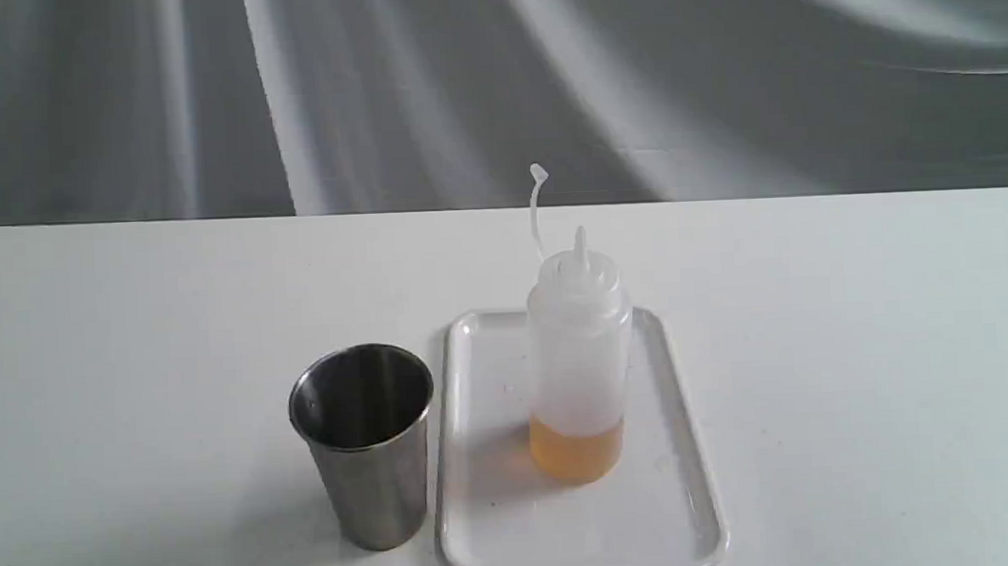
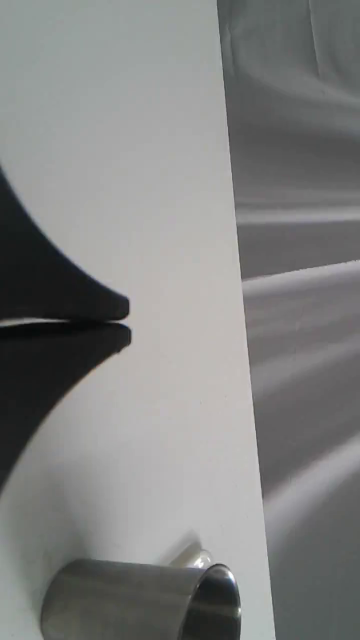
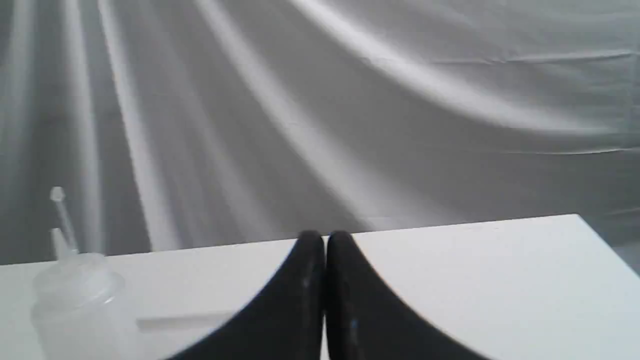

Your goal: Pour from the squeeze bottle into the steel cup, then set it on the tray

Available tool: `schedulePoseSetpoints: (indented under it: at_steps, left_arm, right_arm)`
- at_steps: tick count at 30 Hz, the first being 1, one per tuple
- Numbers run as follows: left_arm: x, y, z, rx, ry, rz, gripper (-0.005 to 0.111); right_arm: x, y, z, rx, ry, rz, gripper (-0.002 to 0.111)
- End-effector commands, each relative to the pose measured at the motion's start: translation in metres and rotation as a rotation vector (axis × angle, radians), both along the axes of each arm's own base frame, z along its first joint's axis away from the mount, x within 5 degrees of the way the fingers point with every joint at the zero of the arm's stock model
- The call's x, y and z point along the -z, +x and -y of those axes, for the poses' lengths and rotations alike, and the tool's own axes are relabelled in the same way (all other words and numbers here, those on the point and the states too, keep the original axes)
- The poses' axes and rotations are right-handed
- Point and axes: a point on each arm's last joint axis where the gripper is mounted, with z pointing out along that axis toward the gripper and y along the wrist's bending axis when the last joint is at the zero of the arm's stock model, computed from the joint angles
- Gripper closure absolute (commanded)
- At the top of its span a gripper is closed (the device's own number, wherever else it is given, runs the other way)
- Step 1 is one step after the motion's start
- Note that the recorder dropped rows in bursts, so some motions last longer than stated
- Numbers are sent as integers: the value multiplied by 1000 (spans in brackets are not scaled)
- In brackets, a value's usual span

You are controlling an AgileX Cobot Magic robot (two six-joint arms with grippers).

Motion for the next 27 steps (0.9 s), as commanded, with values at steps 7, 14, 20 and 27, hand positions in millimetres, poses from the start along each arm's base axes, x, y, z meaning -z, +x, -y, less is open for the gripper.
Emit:
schedulePoseSetpoints:
  at_steps: [7, 14, 20, 27]
  left_arm:
    - [1, 0, 0, -2, -4, 5, 107]
    - [1, 0, 0, -2, -6, 5, 107]
    - [1, 0, 0, -2, -6, 5, 107]
    - [1, 0, 0, -2, -3, 5, 107]
  right_arm:
    - [39, -11, 9, 192, 2, -2, 108]
    - [51, -10, 10, 199, 18, -74, 108]
    - [57, -10, 10, 202, 33, -145, 108]
    - [68, -14, 13, 220, -56, -292, 108]
